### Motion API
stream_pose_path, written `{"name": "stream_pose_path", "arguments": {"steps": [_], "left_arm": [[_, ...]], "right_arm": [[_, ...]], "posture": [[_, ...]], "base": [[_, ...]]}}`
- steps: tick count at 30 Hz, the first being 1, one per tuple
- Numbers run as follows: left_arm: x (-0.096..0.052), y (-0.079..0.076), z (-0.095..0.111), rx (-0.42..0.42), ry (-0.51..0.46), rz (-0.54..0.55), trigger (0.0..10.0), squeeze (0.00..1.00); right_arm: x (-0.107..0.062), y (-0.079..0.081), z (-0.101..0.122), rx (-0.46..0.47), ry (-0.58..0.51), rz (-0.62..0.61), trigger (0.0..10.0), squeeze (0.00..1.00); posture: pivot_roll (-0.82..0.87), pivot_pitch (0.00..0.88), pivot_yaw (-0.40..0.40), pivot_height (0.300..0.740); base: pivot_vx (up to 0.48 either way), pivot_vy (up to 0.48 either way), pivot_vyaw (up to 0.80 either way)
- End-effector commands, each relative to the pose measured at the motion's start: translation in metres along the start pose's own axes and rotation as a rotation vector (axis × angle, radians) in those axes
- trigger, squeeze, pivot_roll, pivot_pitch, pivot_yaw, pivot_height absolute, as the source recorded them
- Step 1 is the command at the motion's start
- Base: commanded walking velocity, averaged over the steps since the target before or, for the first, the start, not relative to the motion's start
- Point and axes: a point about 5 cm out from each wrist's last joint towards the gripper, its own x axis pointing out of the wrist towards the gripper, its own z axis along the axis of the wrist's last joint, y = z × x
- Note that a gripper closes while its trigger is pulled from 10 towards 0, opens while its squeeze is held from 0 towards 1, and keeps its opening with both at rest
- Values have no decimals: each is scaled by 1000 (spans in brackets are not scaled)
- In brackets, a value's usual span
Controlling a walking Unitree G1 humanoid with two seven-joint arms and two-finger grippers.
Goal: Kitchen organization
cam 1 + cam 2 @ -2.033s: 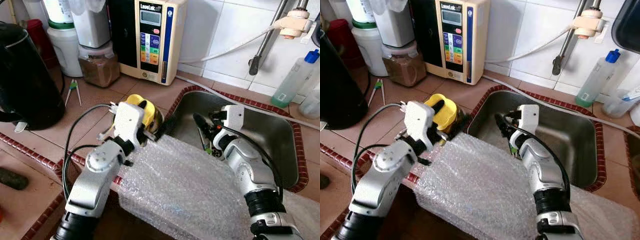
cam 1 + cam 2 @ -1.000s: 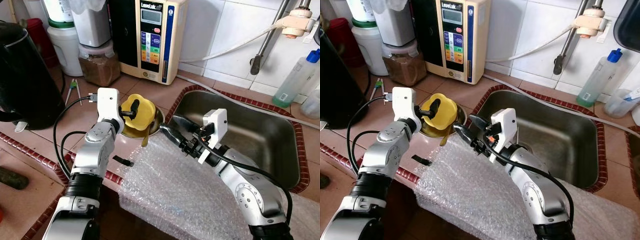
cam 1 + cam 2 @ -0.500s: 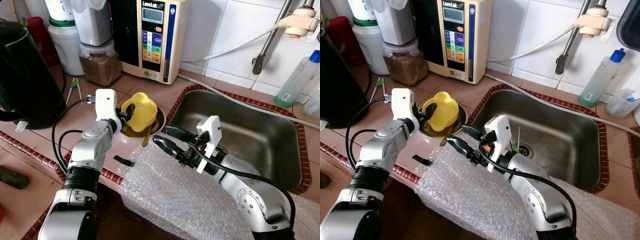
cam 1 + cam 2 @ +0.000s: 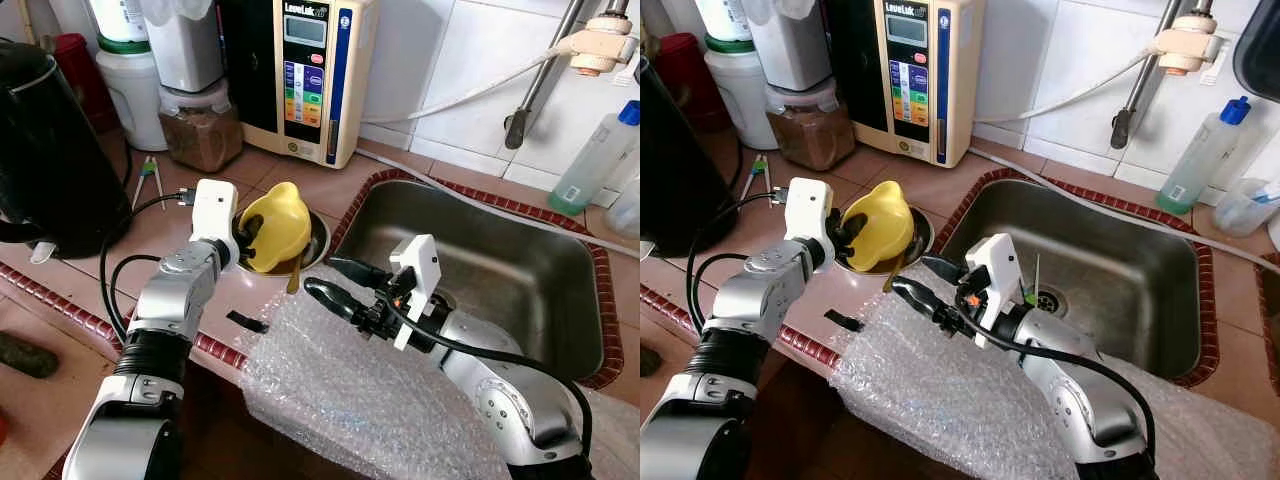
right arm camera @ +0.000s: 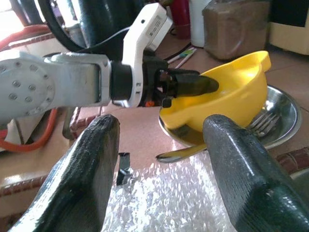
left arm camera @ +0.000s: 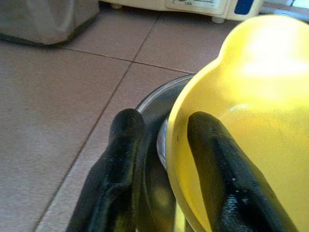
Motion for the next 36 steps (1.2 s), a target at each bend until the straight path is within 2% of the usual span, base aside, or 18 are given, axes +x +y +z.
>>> {"name": "stream_pose_path", "arguments": {"steps": [1,15,27,31,33,34,36], "left_arm": [[0,4,1,-4,4,9,0,0],[0,4,7,-11,-41,24,0,0],[0,4,23,-69,-153,52,0,0],[-2,6,30,-85,-215,73,0,0],[-6,6,39,-89,-310,85,0,0],[-6,6,39,-89,-310,85,0,0],[-10,4,48,-86,-381,88,0,0]], "right_arm": [[-1,2,-1,-4,11,17,10000,0],[-1,-4,-2,-25,22,-14,10000,0],[0,-8,-3,-33,25,-27,10000,0],[2,-10,-2,-37,22,-31,10000,0],[3,-14,-1,-44,10,-67,10000,0],[3,-14,-1,-44,10,-67,10000,0],[4,-22,3,-43,-21,-134,10000,0]], "posture": [[10,0,2,740],[14,2,-9,740],[15,0,-17,740],[18,0,-19,740],[19,0,-20,740],[19,0,-20,740],[19,0,-22,740]], "base": [[0,0,0],[0,0,0],[0,0,0],[0,0,0],[0,0,0],[0,0,0],[0,0,0]]}}
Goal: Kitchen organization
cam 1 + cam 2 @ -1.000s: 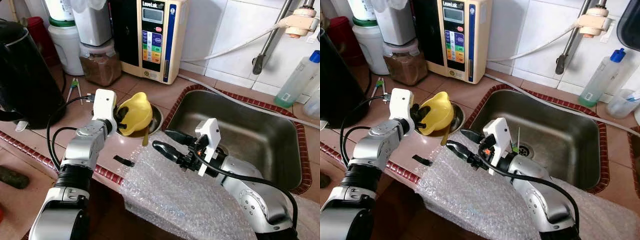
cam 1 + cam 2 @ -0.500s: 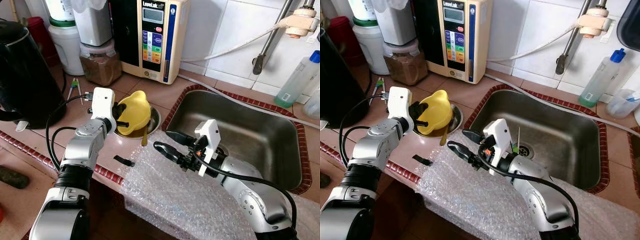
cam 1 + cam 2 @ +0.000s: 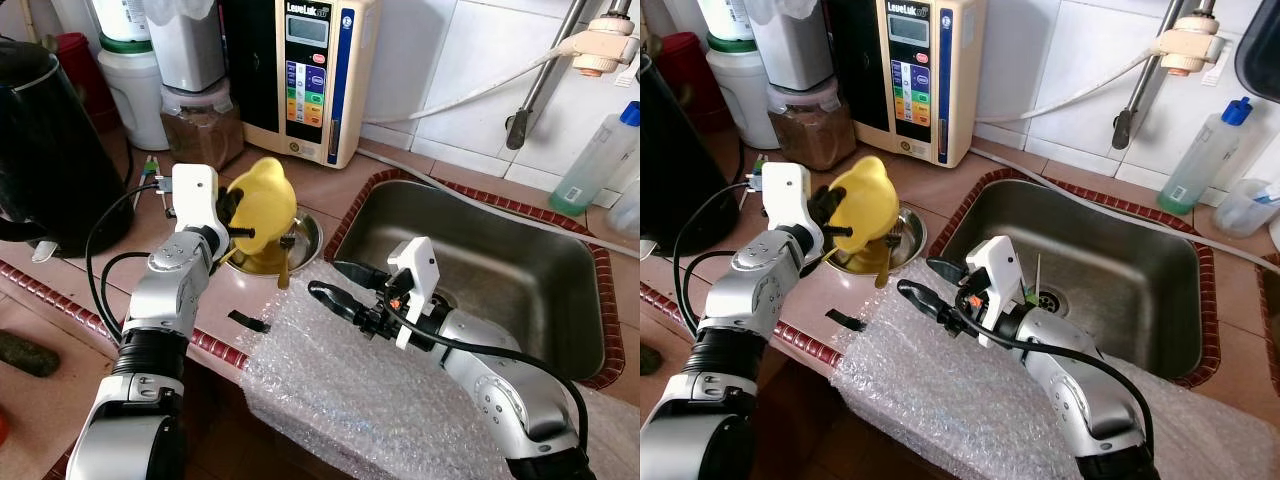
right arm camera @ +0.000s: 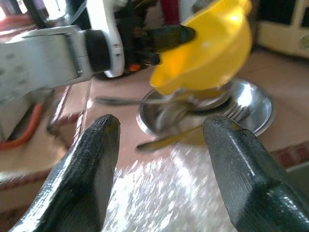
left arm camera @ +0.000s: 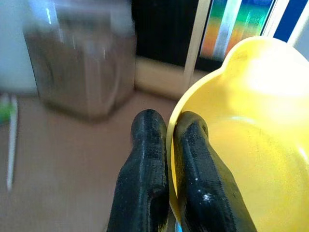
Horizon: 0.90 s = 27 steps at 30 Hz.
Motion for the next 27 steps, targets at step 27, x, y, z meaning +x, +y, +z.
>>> {"name": "stream_pose_path", "arguments": {"steps": [27], "left_arm": [[-16,-84,23,241,-243,-221,1608,0]], "right_arm": [[3,-49,49,172,-293,-359,10000,0]], "posture": [[20,0,-21,740]], "base": [[0,0,0]]}}
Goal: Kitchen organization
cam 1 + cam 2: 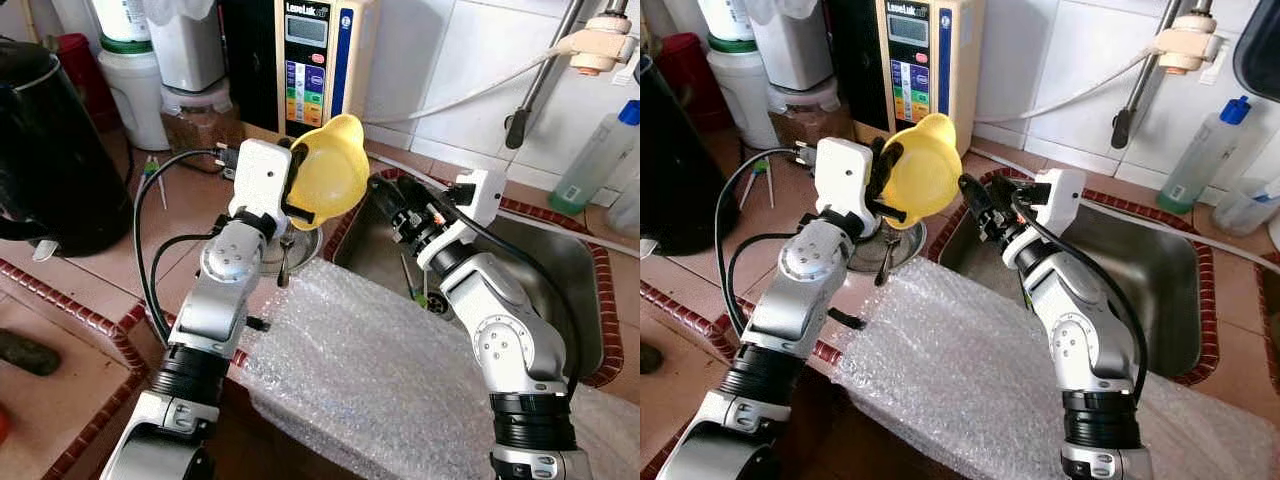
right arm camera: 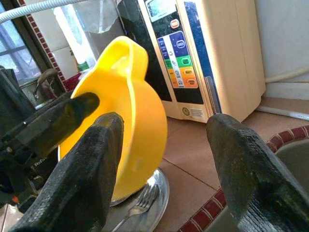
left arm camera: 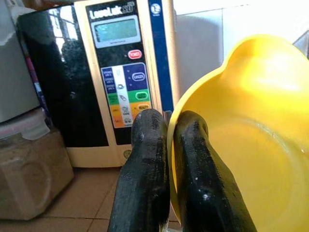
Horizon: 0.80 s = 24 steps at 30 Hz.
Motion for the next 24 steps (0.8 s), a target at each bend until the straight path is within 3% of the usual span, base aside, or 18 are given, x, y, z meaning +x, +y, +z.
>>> {"name": "stream_pose_path", "arguments": {"steps": [1,17,18,22,24], "left_arm": [[-1,-4,3,9,-13,-7,1608,0],[0,-13,9,-1,-39,-35,1804,0],[0,-13,9,-3,-40,-36,1686,0],[-1,-14,9,-1,-45,-43,1569,0],[-1,-15,11,3,-60,-48,1490,0]], "right_arm": [[0,2,1,10,3,12,10000,0],[15,3,-21,-70,130,-57,9686,0],[17,-1,-22,-77,130,-90,0,0],[20,-5,-20,-68,119,-121,0,0],[24,-10,-17,-10,103,-163,0,0]], "posture": [[19,0,-21,740],[23,0,-22,740],[24,0,-22,740],[25,0,-22,740],[25,0,-22,740]], "base": [[0,0,0],[0,0,0],[0,0,0],[0,0,0],[0,0,0]]}}
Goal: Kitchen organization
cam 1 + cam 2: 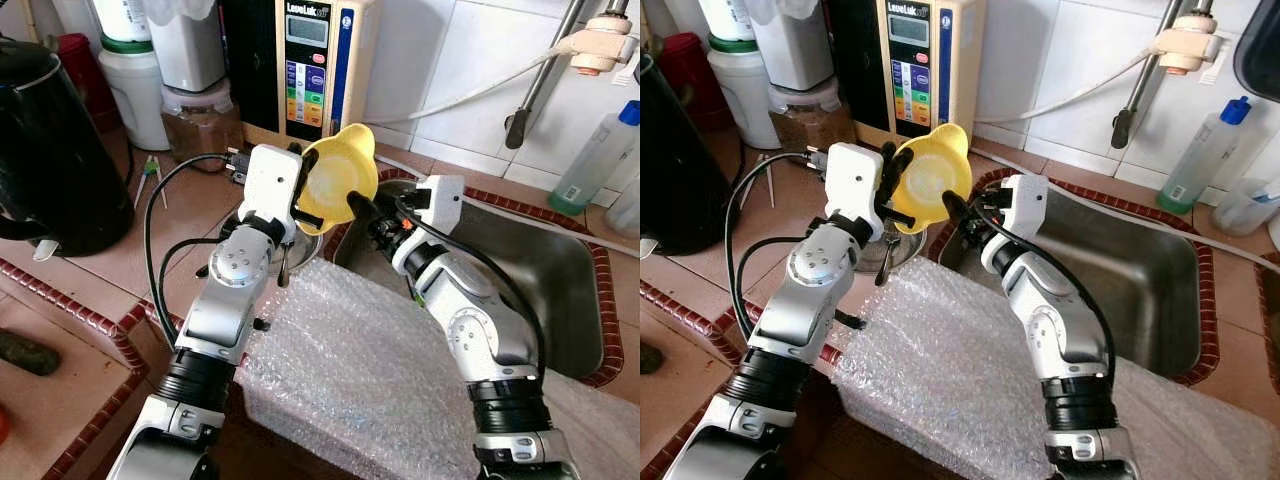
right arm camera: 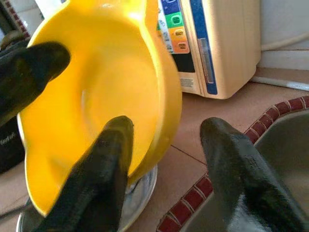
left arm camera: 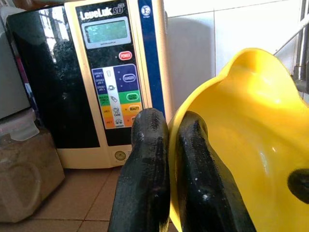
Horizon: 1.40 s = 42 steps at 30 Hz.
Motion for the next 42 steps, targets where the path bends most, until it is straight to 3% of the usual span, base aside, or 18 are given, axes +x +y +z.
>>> {"name": "stream_pose_path", "arguments": {"steps": [1,18,36,38,41,42], "left_arm": [[0,-5,9,18,-47,-25,1490,0],[0,-11,18,5,-123,-54,1294,0],[0,-15,18,-7,-135,-69,1373,0],[-1,-15,18,-19,-133,-72,3098,0],[-1,-15,18,-22,-132,-73,3922,0],[-1,-16,17,-35,-127,-83,6863,0]], "right_arm": [[0,-11,7,25,-23,-62,0,0],[3,-23,8,223,-12,-104,0,0],[3,-32,5,255,18,-161,0,0],[2,-34,6,253,14,-176,0,0],[2,-35,6,252,12,-185,0,0],[1,-39,7,244,6,-212,0,0]], "posture": [[25,0,-22,740],[18,0,-26,740],[16,0,-28,740],[15,0,-29,740],[14,0,-29,740],[17,0,-30,740]], "base": [[0,0,0],[0,0,0],[0,0,0],[0,0,0],[0,0,0],[0,0,0]]}}
